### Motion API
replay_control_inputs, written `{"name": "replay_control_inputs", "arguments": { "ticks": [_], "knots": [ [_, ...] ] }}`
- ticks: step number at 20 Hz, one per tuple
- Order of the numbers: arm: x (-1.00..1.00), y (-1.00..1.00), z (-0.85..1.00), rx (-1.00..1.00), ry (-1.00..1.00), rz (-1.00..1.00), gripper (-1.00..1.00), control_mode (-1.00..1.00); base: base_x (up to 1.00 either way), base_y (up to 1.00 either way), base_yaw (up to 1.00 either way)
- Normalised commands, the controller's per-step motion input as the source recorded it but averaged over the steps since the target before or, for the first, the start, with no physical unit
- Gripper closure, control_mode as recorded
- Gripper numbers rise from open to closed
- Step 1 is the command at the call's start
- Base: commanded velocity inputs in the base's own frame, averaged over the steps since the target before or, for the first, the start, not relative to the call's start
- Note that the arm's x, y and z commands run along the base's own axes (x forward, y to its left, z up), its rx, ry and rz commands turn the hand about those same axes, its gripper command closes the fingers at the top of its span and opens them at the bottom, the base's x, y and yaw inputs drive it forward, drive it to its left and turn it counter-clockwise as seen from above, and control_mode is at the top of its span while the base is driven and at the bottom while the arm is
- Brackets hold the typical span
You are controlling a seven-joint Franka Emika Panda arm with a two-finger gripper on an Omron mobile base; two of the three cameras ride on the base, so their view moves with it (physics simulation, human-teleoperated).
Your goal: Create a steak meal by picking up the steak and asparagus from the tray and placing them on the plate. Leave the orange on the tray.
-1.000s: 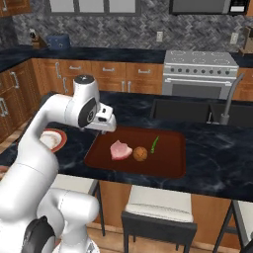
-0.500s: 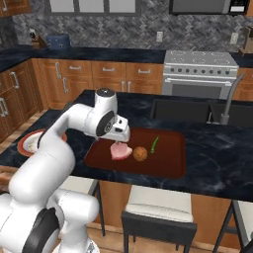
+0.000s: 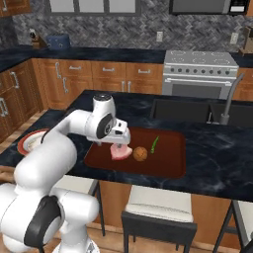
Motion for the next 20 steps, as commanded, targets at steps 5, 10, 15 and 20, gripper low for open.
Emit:
{"name": "replay_control_inputs", "arguments": {
  "ticks": [5, 10, 15, 20],
  "knots": [
    [0.2, -0.07, -0.19, -0.05, 0.02, 0.0, -1.0, -1.0, 0.0, 0.0, 0.0],
    [0.27, -0.17, -0.21, 0.0, 0.01, 0.0, -1.0, -1.0, 0.0, 0.0, 0.0],
    [0.28, -0.2, -0.29, -0.01, 0.03, 0.0, -1.0, -1.0, 0.0, 0.0, 0.0],
    [0.1, -0.09, -0.3, 0.0, 0.0, 0.0, -1.0, -1.0, 0.0, 0.0, 0.0]
  ]
}}
